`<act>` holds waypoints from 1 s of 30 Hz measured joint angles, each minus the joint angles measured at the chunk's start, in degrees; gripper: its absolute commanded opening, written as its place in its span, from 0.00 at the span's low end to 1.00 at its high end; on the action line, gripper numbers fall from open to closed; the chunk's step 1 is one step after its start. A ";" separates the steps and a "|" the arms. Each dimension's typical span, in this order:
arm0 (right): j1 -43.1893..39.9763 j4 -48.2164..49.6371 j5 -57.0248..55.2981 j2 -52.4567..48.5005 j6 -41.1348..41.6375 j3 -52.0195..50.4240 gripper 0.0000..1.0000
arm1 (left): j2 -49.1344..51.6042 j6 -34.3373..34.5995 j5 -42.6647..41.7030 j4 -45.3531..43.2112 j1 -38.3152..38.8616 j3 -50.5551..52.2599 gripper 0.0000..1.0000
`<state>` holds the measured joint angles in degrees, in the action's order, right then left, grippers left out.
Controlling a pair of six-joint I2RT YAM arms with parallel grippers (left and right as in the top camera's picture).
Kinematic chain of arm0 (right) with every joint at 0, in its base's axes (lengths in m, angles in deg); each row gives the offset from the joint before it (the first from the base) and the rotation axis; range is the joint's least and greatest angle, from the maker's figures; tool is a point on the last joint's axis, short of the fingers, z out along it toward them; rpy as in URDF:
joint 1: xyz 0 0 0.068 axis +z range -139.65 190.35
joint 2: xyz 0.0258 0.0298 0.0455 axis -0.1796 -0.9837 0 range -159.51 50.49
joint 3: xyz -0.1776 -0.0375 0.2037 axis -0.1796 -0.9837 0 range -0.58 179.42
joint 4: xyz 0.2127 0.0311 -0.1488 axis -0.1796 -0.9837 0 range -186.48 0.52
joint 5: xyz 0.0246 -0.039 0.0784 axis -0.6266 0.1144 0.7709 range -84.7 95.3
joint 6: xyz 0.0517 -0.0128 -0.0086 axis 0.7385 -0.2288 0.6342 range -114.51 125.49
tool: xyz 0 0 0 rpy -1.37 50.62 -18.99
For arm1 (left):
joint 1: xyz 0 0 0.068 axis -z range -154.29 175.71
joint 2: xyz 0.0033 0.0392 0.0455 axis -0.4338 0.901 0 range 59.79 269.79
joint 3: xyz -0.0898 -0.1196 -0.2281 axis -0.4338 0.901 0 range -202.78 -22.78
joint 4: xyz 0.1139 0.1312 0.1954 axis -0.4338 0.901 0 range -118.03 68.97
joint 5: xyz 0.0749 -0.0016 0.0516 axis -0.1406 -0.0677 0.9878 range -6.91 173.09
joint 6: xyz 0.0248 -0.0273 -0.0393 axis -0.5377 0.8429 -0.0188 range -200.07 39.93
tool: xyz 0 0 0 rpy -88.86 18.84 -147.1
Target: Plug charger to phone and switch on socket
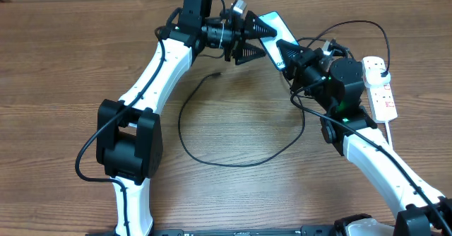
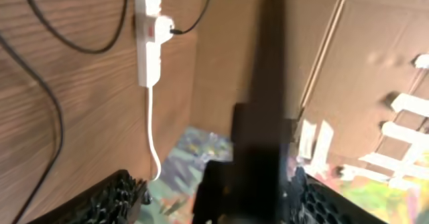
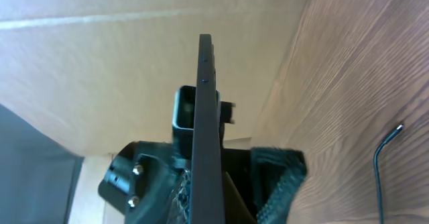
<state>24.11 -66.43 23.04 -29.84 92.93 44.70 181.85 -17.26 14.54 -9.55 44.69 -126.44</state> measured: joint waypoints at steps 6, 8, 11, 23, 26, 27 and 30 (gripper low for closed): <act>1.68 -0.11 -3.10 -0.02 1.75 -0.02 0.04 | 0.00 7.08 0.57 -6.54 0.00 0.00 0.63; 2.03 -0.13 -3.89 -0.02 2.05 -0.02 0.04 | 0.00 8.83 0.87 -8.20 0.00 0.00 0.59; 2.40 -0.11 -4.68 -0.02 2.45 0.00 0.04 | 0.00 10.62 1.14 -9.38 0.00 0.00 0.51; 4.31 0.04 -5.14 0.00 2.75 -0.02 0.04 | 0.00 13.14 3.23 -9.49 0.00 0.00 0.25; 4.28 0.33 -5.29 0.07 2.91 0.00 0.04 | 0.00 13.79 3.65 -9.46 0.00 0.00 0.20; 4.28 0.44 -5.33 0.09 2.97 0.00 0.04 | 0.00 13.97 3.72 -9.44 0.00 0.00 0.18; 4.28 0.55 -5.62 0.22 3.41 0.00 0.04 | 0.00 14.67 3.87 -9.40 0.00 0.00 0.12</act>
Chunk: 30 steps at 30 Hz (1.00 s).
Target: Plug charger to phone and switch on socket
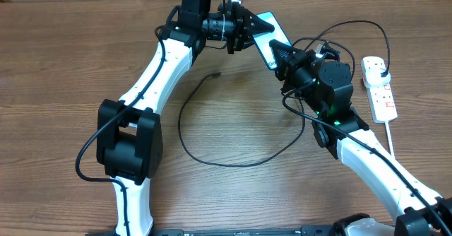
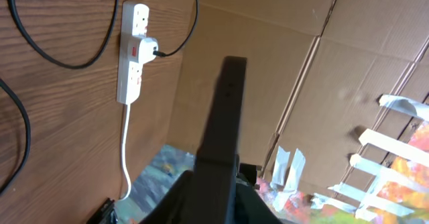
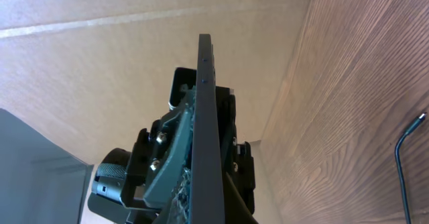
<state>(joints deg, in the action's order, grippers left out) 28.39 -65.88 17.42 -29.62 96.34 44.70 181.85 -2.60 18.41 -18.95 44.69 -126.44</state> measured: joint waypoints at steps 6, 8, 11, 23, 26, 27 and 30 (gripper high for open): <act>-0.07 0.37 -0.11 0.15 5.11 0.00 0.04 | 0.00 -0.42 -0.39 -0.87 0.02 0.00 0.04; -0.04 0.33 -0.11 0.15 5.51 0.00 0.04 | 0.00 -0.28 -0.42 -0.74 0.02 0.00 0.04; -0.07 0.37 -0.09 0.15 5.90 0.00 0.04 | 0.00 -0.22 -0.39 -0.63 0.02 0.00 0.04; -0.04 0.79 -0.02 0.15 3.45 0.00 0.32 | 0.00 -1.44 0.28 0.13 0.04 0.00 0.04; 0.04 0.59 0.57 0.20 2.84 0.00 0.39 | 0.00 -2.86 1.42 0.11 0.04 0.00 0.04; 0.07 0.55 0.79 0.20 2.62 0.00 0.42 | 0.00 -3.10 1.75 0.09 0.04 0.00 0.04; 0.07 0.37 1.09 0.20 2.14 0.00 0.48 | 0.00 -4.17 2.51 0.11 0.02 0.00 0.04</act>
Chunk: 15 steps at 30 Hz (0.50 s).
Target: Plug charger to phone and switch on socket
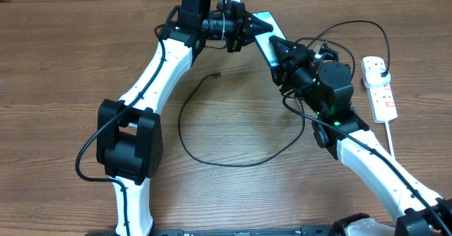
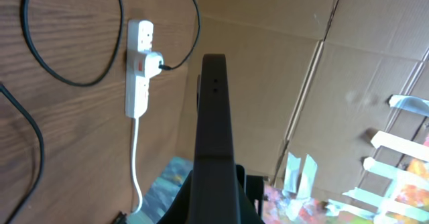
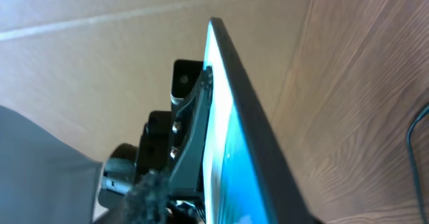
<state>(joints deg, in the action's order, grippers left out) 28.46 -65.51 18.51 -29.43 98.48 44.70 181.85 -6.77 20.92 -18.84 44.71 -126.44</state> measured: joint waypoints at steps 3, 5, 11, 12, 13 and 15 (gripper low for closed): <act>0.00 -0.52 0.09 0.04 -0.02 0.00 0.55 | 0.00 -1.55 0.22 0.02 -0.04 0.00 0.04; 0.00 -1.60 0.09 0.04 -0.09 0.00 0.57 | 0.00 -3.41 0.33 0.87 -0.09 0.00 0.04; 0.00 -7.78 0.11 0.04 -2.10 0.00 0.61 | 0.00 -11.56 1.66 9.05 -1.38 0.00 0.04; 0.00 -9.57 0.11 0.07 -2.95 0.07 0.62 | 0.00 -13.09 2.25 10.88 -1.77 0.00 0.04; -0.02 -11.23 0.07 0.04 -3.78 0.07 0.63 | 0.00 -14.80 2.93 13.22 -2.21 0.00 0.04; -0.02 -14.69 0.07 0.04 -6.10 0.07 0.65 | 0.00 -18.12 4.48 17.51 -3.19 0.00 0.04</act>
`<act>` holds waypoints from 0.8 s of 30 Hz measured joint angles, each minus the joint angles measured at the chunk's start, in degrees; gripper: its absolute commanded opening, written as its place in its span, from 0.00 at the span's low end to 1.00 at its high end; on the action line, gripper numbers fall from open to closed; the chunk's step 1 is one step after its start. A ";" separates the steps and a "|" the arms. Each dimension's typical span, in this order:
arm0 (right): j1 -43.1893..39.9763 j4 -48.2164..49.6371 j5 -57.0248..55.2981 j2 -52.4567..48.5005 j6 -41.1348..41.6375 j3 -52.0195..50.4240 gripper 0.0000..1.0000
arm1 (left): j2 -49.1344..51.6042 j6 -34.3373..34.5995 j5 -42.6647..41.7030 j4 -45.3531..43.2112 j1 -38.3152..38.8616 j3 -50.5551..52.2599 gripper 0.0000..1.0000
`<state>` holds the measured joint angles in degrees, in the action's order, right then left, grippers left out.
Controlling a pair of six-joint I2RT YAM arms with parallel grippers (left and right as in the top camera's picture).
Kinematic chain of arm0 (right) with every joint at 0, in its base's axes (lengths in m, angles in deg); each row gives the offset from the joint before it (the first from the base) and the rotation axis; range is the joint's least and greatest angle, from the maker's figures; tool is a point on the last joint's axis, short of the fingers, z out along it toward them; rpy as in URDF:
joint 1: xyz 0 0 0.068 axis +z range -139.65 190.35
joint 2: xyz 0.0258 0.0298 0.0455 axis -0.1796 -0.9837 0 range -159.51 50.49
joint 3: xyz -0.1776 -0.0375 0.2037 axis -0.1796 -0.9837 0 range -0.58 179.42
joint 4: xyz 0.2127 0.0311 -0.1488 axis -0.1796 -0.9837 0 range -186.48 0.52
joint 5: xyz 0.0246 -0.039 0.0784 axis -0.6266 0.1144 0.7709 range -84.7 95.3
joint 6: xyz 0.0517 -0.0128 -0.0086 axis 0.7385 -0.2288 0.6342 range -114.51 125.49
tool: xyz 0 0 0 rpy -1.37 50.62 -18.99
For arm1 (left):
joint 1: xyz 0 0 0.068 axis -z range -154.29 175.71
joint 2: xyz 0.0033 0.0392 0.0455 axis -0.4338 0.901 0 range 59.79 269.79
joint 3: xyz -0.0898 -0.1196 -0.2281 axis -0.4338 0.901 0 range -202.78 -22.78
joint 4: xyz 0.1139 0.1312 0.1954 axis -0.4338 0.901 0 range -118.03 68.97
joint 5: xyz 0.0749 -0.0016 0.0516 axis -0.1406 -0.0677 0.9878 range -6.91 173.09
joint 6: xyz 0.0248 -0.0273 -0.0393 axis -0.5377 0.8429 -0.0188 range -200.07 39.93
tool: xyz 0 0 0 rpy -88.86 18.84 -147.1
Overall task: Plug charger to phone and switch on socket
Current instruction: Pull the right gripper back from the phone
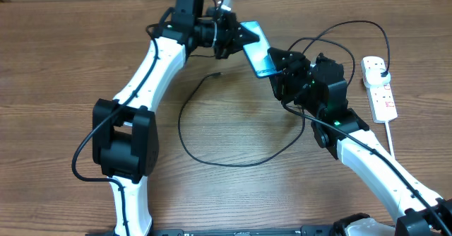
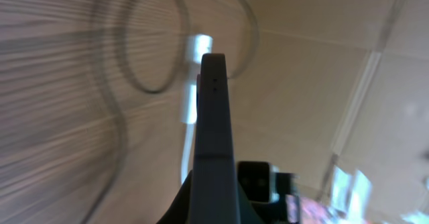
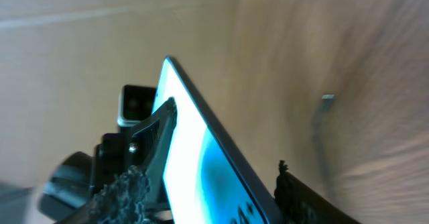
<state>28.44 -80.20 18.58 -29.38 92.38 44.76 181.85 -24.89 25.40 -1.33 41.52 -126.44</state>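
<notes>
The phone (image 1: 255, 49), its screen lit blue, is held above the table with my left gripper (image 1: 239, 37) shut on its upper end. It shows edge-on in the left wrist view (image 2: 213, 130). My right gripper (image 1: 277, 72) is open at the phone's lower end. One finger stands on each side of the lit screen (image 3: 201, 163), with gaps between. The black charger cable (image 1: 212, 158) loops over the table, and its free plug (image 1: 217, 74) lies below the phone. The white socket strip (image 1: 378, 87) lies at the far right with the charger plugged into it.
Cardboard walls close off the far side of the wooden table (image 1: 56, 66). The cable's far run arcs over my right arm (image 1: 367, 151) to the strip. The strip's white lead (image 1: 390, 133) trails toward the front edge.
The phone has shifted left and a little lower in my left gripper, its screen turned more upward. My right gripper's fingers now stand apart from it.
At first my right gripper held the phone up while my left gripper stood open around its upper end. Then the left was shut on it too. Then both were still at the phone. Now only the left holds it and the right is open.
</notes>
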 measured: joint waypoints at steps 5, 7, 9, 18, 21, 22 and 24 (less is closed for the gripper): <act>0.00 -6.88 -0.04 0.00 -6.86 0.02 0.68 | 0.00 -8.96 3.98 10.08 -3.13 0.00 0.04; 0.00 -9.25 -0.02 0.02 -10.05 0.04 0.68 | 0.00 -11.89 4.85 11.82 -4.37 0.00 0.04; 0.00 -12.66 0.00 0.02 -14.03 0.09 0.68 | 0.00 -15.21 5.25 13.97 -6.03 0.00 0.04; 0.00 -22.12 0.48 0.02 -30.42 0.09 0.44 | 0.00 -28.37 -3.93 18.43 -17.40 0.00 0.04; 0.02 -23.23 1.95 0.02 -33.05 0.09 0.42 | 0.00 -30.86 -10.01 19.34 -20.87 0.00 0.04; 0.02 -23.45 2.67 0.02 -33.77 0.09 0.41 | 0.00 -31.45 -12.33 19.43 -21.68 0.00 0.04; 0.00 -24.35 3.54 0.02 -34.71 0.09 0.38 | 0.00 -31.85 -15.58 19.30 -22.45 0.00 0.04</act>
<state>28.44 -104.55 22.12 -29.36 57.68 44.85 181.85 -56.74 9.82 17.97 19.07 -126.44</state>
